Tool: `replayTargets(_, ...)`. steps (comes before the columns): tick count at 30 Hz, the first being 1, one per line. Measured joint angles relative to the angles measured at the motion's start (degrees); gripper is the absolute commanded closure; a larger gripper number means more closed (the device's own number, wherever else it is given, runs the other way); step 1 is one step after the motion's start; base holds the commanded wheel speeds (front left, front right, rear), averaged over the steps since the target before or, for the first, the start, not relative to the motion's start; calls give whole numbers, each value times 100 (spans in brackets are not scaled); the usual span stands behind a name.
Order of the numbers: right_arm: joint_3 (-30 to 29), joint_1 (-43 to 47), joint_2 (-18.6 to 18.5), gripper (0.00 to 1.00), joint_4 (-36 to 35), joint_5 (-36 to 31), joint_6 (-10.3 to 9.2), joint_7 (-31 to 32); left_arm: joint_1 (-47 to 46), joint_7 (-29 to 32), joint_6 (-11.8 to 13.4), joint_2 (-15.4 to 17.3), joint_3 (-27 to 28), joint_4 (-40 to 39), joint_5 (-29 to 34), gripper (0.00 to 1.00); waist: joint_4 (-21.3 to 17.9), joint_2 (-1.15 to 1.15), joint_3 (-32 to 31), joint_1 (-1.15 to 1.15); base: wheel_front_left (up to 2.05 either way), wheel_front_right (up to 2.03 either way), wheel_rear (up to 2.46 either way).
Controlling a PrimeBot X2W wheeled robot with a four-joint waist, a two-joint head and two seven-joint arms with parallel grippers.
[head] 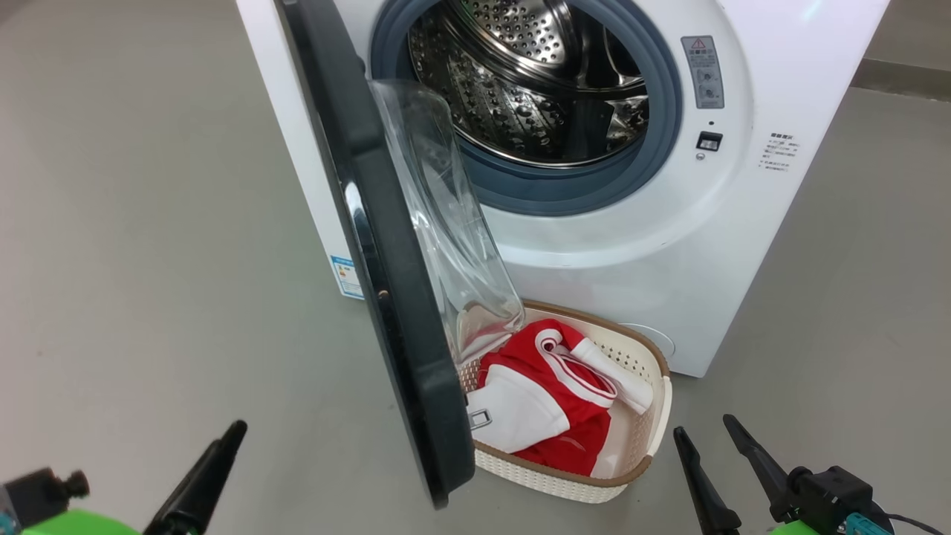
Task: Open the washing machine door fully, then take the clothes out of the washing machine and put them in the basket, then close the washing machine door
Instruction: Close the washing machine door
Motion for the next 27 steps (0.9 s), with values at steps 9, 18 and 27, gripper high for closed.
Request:
replayTargets(9, 15, -3, 15, 0, 44, 0, 0, 0, 121, -1238, 0, -18, -474, 465, 457, 0, 48, 0, -1, 0, 0, 0, 0)
replayTargets(18, -114, -10, 20, 0, 54, 0, 0, 1, 120, -1766, -5, -167, -655, 1013, 1088, 0, 42, 0, 50, 0, 0, 0, 0)
replayTargets(27, -296, -25, 38, 0, 54, 0, 0, 0, 137, -1767, -5, -864, 181, 1279, 2916, 0, 42, 0, 50, 0, 0, 0, 0)
